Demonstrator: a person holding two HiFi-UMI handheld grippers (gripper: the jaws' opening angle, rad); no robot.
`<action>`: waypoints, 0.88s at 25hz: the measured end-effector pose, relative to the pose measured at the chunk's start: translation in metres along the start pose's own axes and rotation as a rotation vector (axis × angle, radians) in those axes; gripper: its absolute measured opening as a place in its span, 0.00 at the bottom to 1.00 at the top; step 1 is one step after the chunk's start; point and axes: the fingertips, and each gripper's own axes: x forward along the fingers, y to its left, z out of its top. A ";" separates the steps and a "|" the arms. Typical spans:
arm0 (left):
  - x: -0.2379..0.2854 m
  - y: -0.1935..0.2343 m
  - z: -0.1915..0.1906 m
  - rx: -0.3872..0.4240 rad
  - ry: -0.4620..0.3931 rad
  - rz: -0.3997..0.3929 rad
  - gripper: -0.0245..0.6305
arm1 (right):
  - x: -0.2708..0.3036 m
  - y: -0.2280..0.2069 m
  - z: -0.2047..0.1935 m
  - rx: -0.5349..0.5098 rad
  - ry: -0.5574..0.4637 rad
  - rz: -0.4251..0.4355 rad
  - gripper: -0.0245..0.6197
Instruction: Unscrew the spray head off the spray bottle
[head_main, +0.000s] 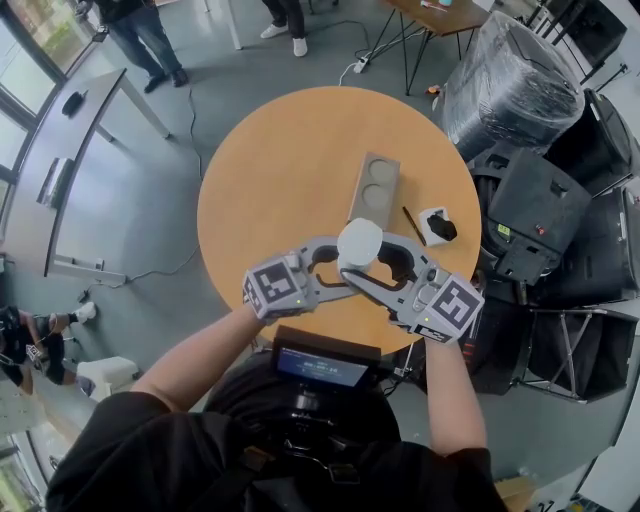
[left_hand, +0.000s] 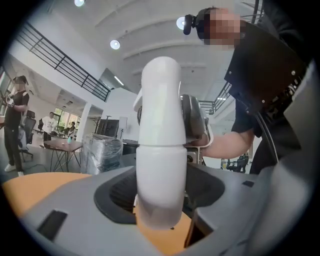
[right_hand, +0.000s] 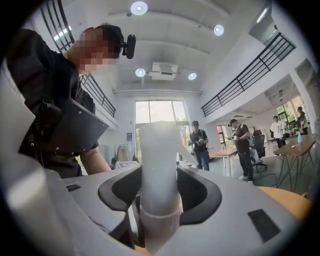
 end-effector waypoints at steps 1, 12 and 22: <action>0.001 0.003 0.000 0.000 0.001 0.018 0.50 | 0.000 -0.003 0.000 0.001 -0.003 -0.026 0.40; -0.001 0.065 -0.016 -0.007 0.087 0.449 0.51 | -0.001 -0.040 -0.002 0.024 -0.064 -0.419 0.50; 0.001 0.073 -0.020 0.027 0.113 0.618 0.51 | 0.005 -0.063 -0.007 0.017 -0.021 -0.643 0.40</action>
